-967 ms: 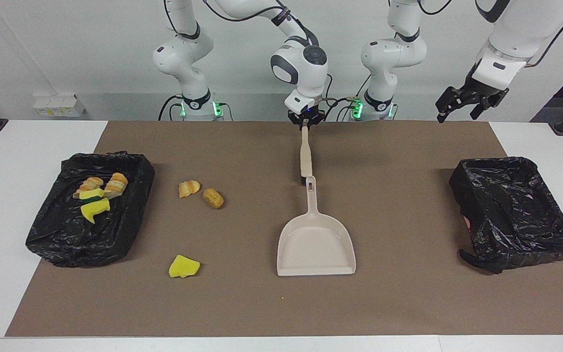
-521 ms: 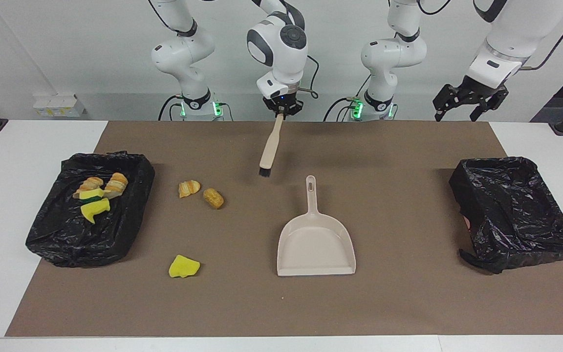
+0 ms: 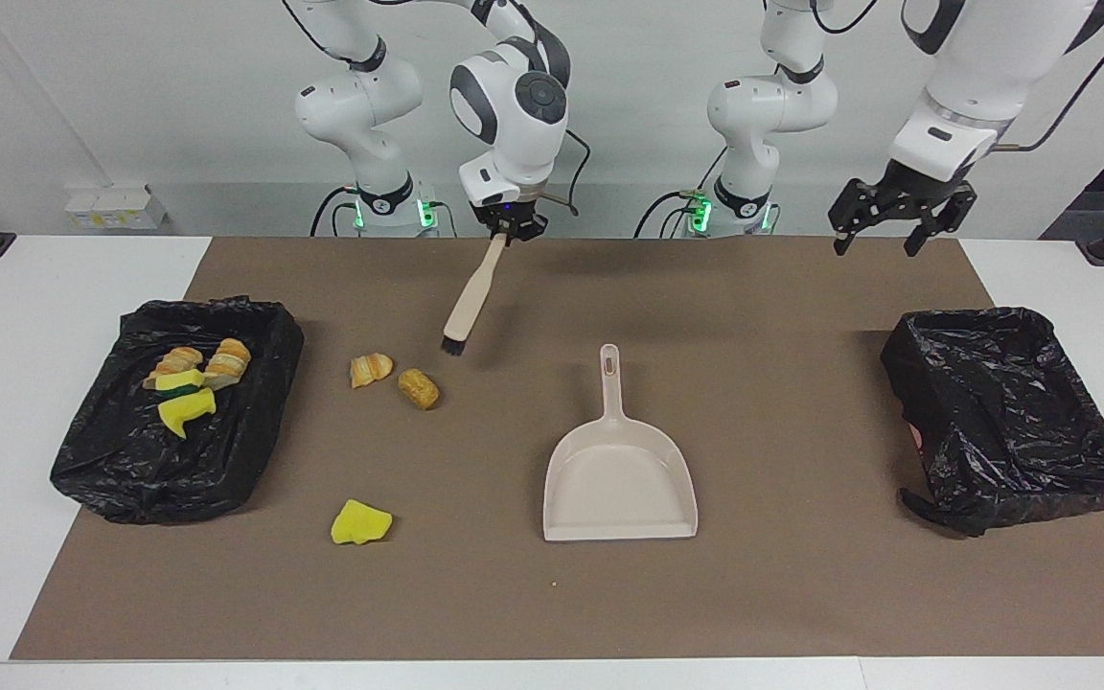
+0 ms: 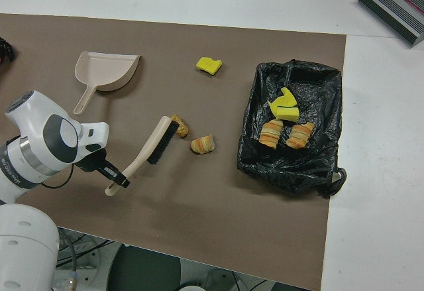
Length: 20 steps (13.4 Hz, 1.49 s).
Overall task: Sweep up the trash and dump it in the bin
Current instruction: 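Grasp the dustpan with the left gripper while the right gripper grasps the brush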
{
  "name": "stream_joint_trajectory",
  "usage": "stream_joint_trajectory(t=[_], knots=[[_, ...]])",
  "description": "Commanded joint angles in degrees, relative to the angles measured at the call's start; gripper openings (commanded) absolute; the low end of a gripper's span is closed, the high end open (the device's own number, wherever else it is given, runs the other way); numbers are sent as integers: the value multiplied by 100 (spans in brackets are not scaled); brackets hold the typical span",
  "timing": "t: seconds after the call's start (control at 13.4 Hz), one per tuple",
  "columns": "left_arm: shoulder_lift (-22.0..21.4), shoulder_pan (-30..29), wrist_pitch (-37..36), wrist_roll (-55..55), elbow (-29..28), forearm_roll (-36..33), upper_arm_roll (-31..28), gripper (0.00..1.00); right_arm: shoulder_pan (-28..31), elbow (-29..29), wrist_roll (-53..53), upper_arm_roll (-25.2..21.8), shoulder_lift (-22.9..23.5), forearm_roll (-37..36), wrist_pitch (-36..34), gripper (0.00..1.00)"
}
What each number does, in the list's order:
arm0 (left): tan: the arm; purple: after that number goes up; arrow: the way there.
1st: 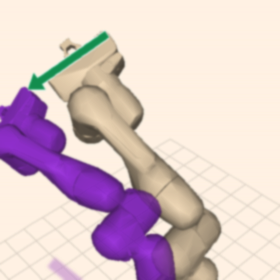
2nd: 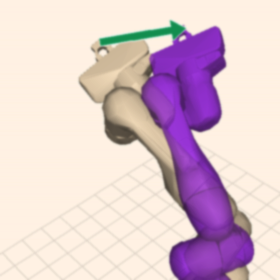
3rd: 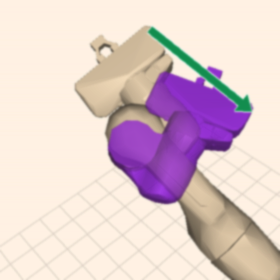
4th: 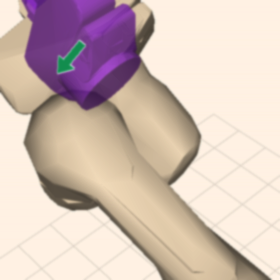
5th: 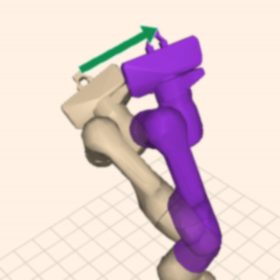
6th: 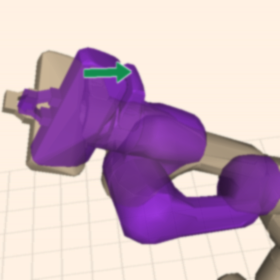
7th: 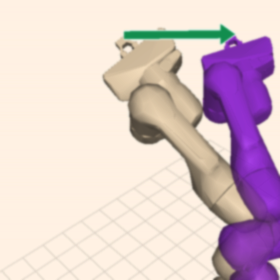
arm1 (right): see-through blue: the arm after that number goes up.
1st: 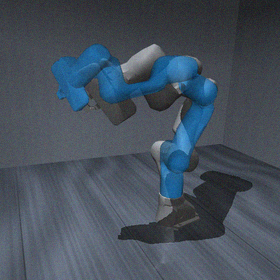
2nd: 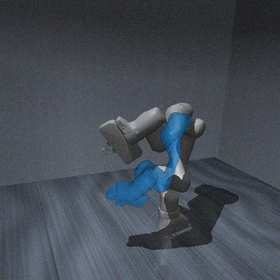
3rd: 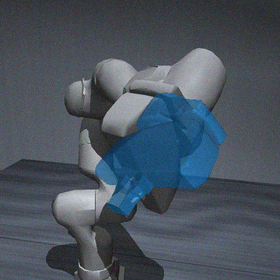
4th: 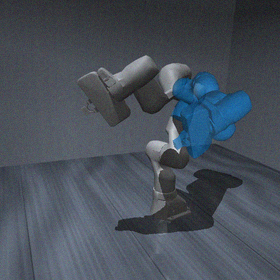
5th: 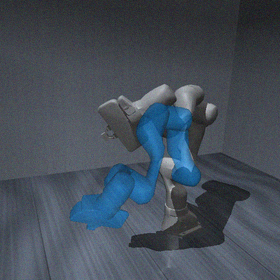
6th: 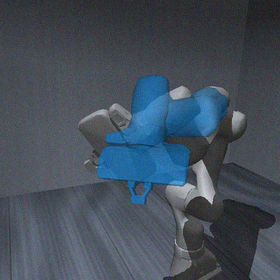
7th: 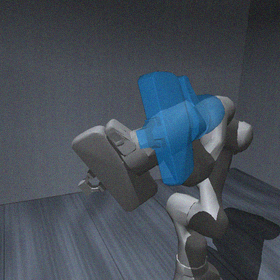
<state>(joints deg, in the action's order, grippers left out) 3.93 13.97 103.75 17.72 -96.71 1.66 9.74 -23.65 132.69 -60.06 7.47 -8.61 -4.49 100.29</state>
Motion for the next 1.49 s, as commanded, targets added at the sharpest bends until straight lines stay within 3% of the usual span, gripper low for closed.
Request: stream_joint_trajectory(t=[0.0,0.22,0.52,0.82,1.12,1.41], knots=[[834,623,810,878,30,-34,-95,100,290,475,240,62,-421,-244,-124,0],[1188,870,1296,1286,-5,-52,-95,100,579,740,407,71,-545,-333,7,0],[1074,1248,1803,1330,-874,-60,-95,100,800,811,637,80,-423,-289,675,0],[1153,1301,2087,1278,-981,-87,-103,100,818,689,654,88,-80,-228,1307,0],[1162,1249,2096,1278,-789,-314,-130,100,835,-84,707,88,596,-193,1686,0],[1241,1257,2368,1173,-884,-342,-112,100,634,-936,680,106,1010,141,1355,0]])
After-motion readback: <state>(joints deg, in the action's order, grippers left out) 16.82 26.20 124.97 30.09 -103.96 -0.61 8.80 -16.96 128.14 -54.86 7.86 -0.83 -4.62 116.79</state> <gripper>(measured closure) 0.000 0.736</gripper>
